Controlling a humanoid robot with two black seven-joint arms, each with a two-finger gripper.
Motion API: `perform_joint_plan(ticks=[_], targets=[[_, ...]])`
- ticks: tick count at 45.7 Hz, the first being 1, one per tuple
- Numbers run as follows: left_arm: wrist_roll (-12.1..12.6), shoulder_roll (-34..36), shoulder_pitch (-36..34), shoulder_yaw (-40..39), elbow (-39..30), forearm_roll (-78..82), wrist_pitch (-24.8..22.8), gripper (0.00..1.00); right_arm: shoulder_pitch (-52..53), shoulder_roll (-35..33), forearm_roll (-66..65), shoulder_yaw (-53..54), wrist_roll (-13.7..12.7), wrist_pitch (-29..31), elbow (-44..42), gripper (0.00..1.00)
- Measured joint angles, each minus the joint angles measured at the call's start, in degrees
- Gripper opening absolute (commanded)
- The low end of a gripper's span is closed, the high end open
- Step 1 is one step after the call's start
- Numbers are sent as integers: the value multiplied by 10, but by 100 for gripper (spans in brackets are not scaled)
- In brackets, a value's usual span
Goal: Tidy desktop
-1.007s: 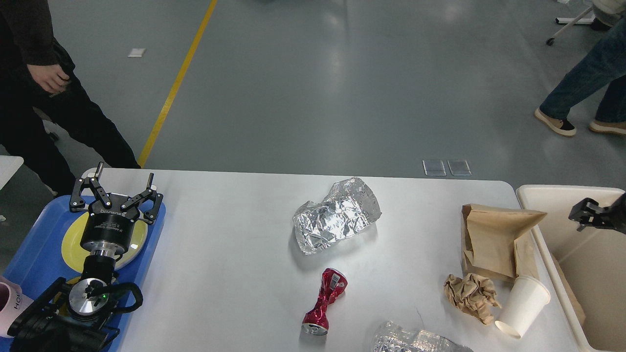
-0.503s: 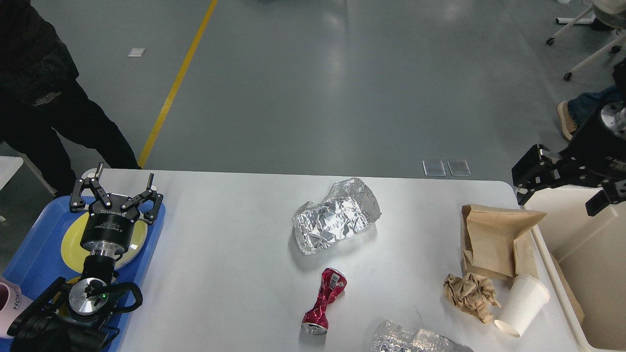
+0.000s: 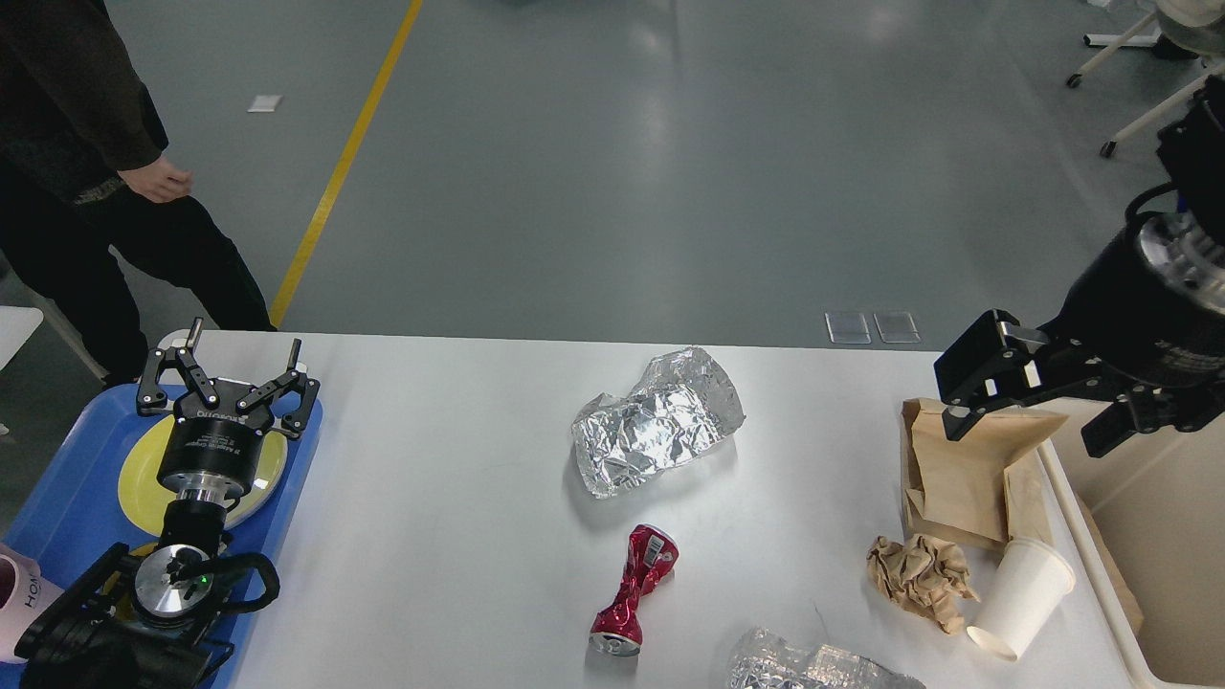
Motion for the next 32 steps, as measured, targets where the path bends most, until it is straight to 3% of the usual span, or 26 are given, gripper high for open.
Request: perform_joint_plan(ticks=[16,32], targets=[[0,0,0,0,-1,0,0,96,-159,-55,-8,40,-3,-31,-3,97],[0,0,0,0,-1,0,0,96,-404,-105,-11,74,-4,-187,-18,96]])
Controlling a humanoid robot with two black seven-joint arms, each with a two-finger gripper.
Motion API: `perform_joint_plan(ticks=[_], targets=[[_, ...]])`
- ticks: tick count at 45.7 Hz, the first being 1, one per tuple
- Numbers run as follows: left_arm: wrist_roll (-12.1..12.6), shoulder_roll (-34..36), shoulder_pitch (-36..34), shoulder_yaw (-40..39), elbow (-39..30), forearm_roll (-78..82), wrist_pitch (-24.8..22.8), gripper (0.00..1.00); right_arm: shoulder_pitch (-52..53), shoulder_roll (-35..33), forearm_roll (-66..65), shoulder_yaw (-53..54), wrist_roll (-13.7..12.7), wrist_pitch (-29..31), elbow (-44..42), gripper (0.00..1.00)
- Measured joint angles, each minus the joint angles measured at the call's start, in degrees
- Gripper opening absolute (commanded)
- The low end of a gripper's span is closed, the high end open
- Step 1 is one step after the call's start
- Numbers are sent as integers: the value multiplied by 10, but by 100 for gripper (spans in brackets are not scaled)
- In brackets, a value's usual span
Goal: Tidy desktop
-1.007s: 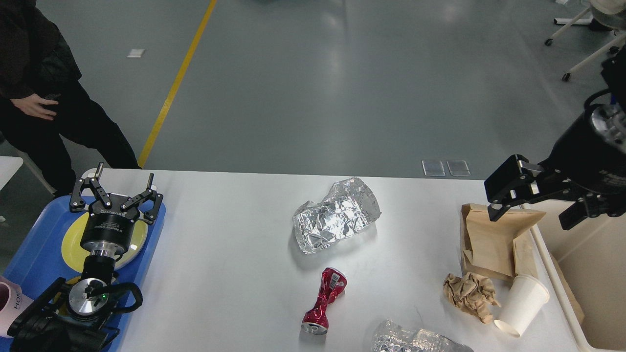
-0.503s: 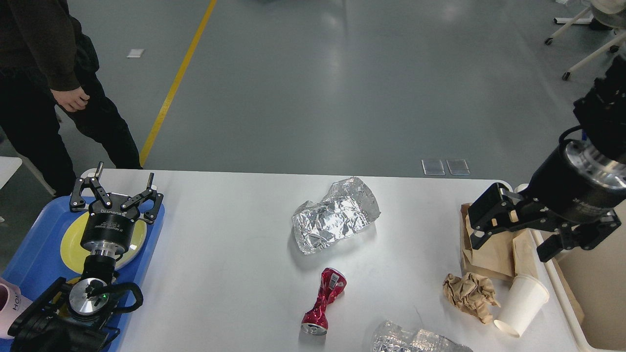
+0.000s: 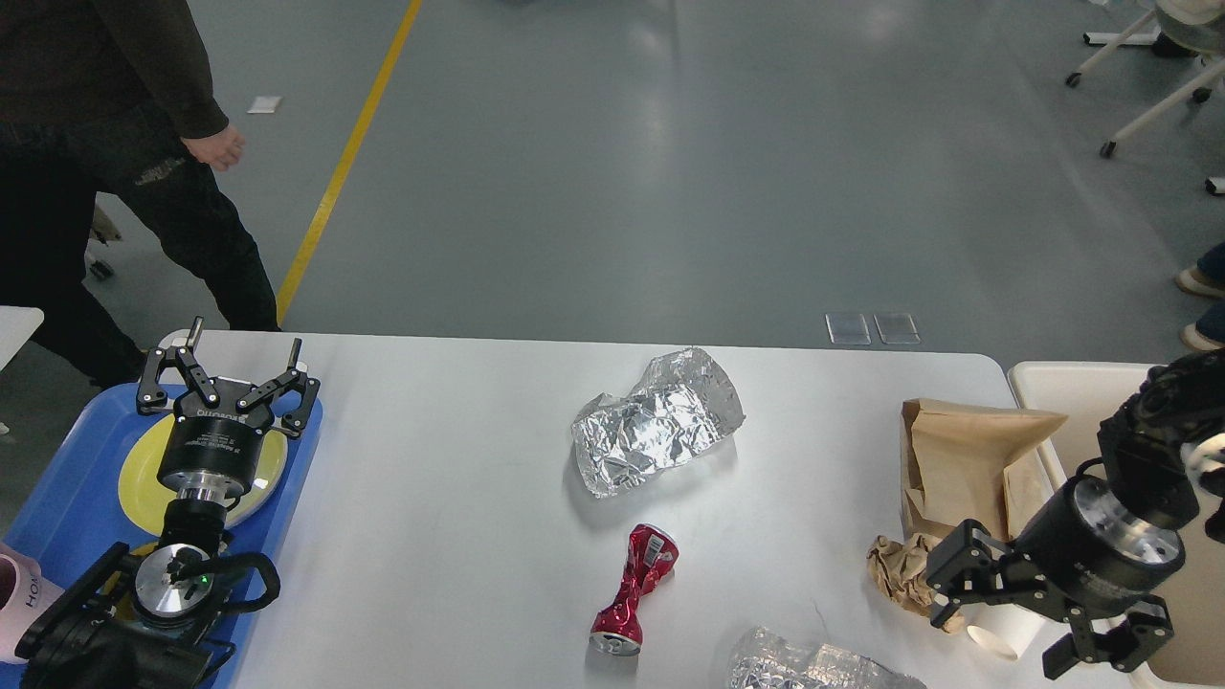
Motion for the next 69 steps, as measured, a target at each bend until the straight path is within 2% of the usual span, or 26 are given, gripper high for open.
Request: perform_joint_plan(ticks=[6,14,25,29,31,33,37,42,44,47,48,69], targets=[[0,0,0,0,0,0,0,96,-109,4,-1,27,0,-90,-19,95],[0,0,0,0,0,0,0,96,-223,26,-16,69,1,-163,-32,95],[0,0,0,0,0,0,0,96,-309,77,-18,105,1,-196,-71,93],[0,0,0,0,0,0,0,96,-318,80,-17,111,1,-212,-75,80],[0,0,0,0,0,0,0,96,-321,81,-17,113,1,-222,-77,64],[0,0,0,0,0,0,0,96,-323,82,-17,114,1,-230,-78,54],[0,0,0,0,0,0,0,96,-333,87,-17,115,0,-239,-86,51],[0,0,0,0,0,0,0,96,-342,99,-16,116,0,-242,-102,40],[0,0,0,0,0,0,0,96,-345,101,-16,117,0,-242,-105,29],[0,0,0,0,0,0,0,96,-347,102,-14,118,0,-242,-107,3],[0,0,0,0,0,0,0,96,-347,103,-13,118,0,-242,-107,0],[0,0,0,0,0,0,0,96,-352,105,-9,118,-6,-245,-115,0]])
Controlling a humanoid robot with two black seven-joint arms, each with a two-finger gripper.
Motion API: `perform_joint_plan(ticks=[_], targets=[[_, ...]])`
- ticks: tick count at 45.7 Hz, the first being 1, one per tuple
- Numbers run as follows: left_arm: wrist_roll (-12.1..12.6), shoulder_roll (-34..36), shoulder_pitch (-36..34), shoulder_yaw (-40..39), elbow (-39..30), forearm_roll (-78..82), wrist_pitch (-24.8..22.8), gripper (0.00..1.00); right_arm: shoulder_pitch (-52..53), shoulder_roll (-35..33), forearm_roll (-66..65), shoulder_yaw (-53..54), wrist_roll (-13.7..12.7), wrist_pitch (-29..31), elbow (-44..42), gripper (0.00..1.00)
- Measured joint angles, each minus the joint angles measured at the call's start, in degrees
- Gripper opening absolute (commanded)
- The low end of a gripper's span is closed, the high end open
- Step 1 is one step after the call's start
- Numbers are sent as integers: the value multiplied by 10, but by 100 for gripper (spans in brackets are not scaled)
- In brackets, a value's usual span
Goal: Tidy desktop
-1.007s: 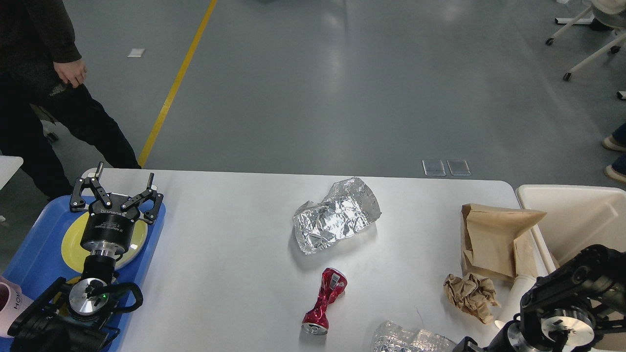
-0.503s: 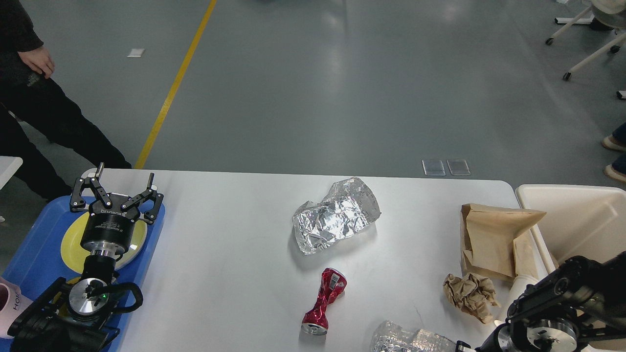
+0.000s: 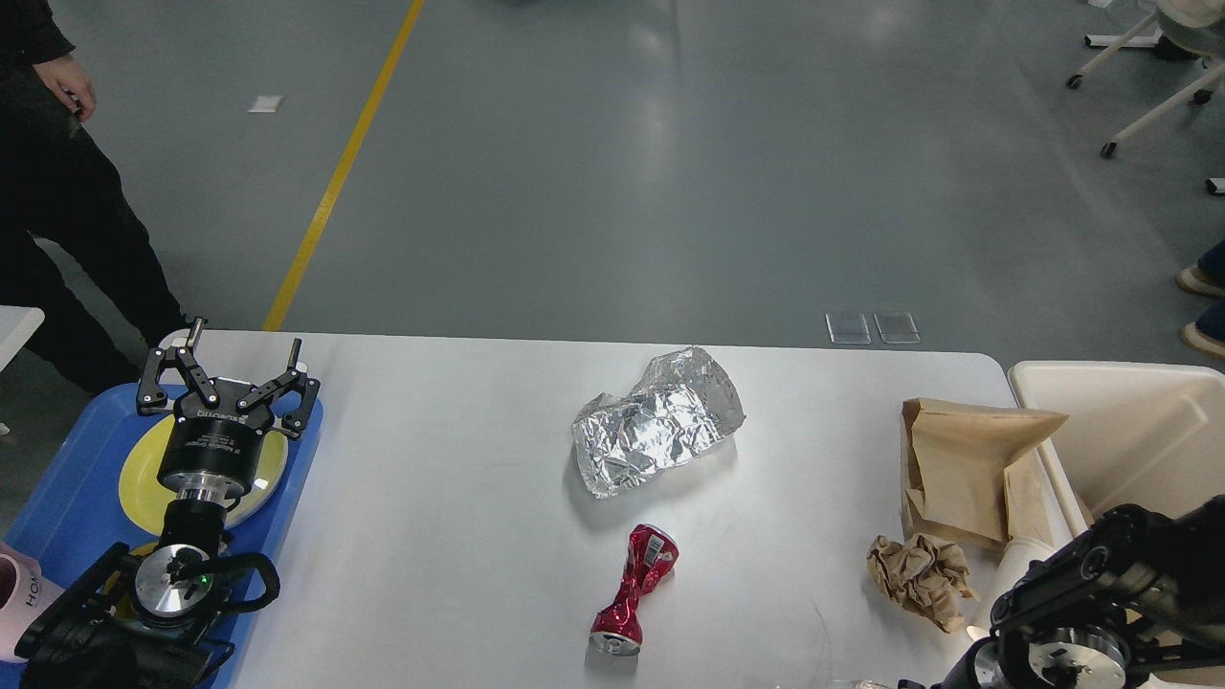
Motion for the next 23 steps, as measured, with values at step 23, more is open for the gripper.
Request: perform_joint_plan(ticks=[23], targets=[[0,0,0,0,0,0,0,96,53,-33,15,7,1,80,-11,0]])
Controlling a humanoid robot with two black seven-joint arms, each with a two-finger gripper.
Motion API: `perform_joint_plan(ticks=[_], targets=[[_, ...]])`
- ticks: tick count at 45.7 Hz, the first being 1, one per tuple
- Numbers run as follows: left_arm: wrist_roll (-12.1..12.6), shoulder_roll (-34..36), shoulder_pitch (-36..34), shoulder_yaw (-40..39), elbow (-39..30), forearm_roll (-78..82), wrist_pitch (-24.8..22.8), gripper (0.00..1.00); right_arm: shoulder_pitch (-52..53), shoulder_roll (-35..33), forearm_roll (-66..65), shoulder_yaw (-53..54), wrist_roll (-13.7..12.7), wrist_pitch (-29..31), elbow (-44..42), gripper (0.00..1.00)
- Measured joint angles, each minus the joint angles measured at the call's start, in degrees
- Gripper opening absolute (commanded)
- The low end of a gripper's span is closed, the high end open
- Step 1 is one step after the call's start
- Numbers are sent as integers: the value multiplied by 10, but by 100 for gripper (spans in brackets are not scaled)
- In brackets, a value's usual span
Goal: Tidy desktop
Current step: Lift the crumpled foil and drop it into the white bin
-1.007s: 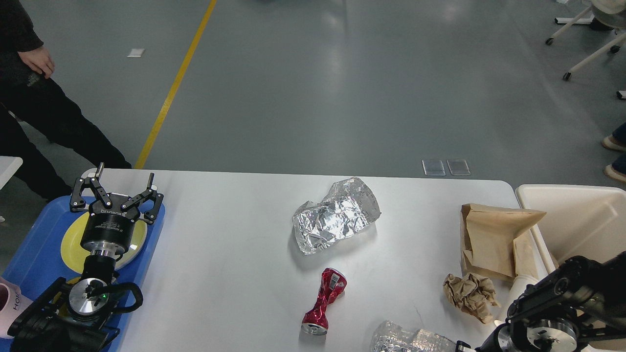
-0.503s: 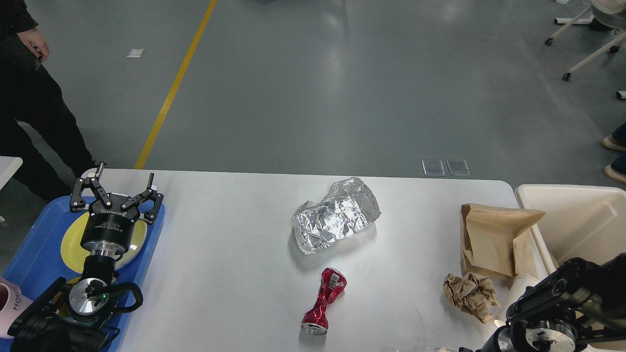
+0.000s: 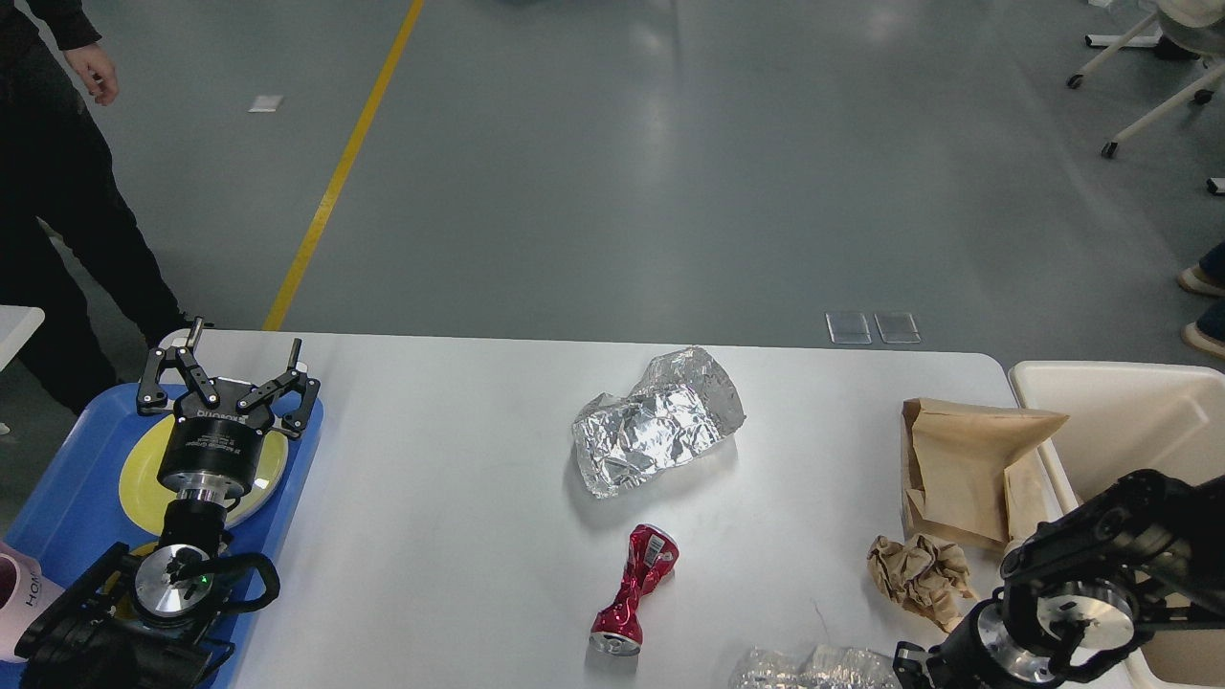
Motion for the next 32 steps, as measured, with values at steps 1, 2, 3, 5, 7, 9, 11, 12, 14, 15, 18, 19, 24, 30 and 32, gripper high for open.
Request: perform_joint_plan(ticks=[1,2,3,5,7,9,11,12,14,15,18,19,24,30,32], targets=[[0,0,0,0,0,0,0,96,12,-7,3,-2,0,12,5,0],[0,0,0,0,0,0,0,96,22,-12,6,-4,0,21,10,0],[0,0,0,0,0,0,0,96,32,-17,9,-6,0,30,14,0],[0,0,0,0,0,0,0,96,58,-27,13,-12,0,50,26,0],[0,0,0,0,0,0,0,96,93,-36,18,-24,0,76,41,0],[0,0,0,0,0,0,0,96,128,-41,23,-39,1,99,53,0],[0,0,0,0,0,0,0,96,166,-43,31,-55,1,119,65,0],[0,0,0,0,0,0,0,96,191,-44,37,-66,1,130,71,0],[0,0,0,0,0,0,0,96,231,-44,47,-85,1,148,81,0],[0,0,0,0,0,0,0,96,251,-43,51,-96,1,157,85,0],[-1,0,0,0,0,0,0,96,322,-40,62,-132,2,185,93,0],[-1,0,0,0,0,0,0,96,341,-39,64,-143,2,191,95,0],[-1,0,0,0,0,0,0,96,430,-38,67,-195,3,214,97,0],[-1,0,0,0,0,0,0,96,528,-39,68,-261,5,219,98,0],[-1,0,0,0,0,0,0,96,550,-39,68,-276,5,219,98,0]])
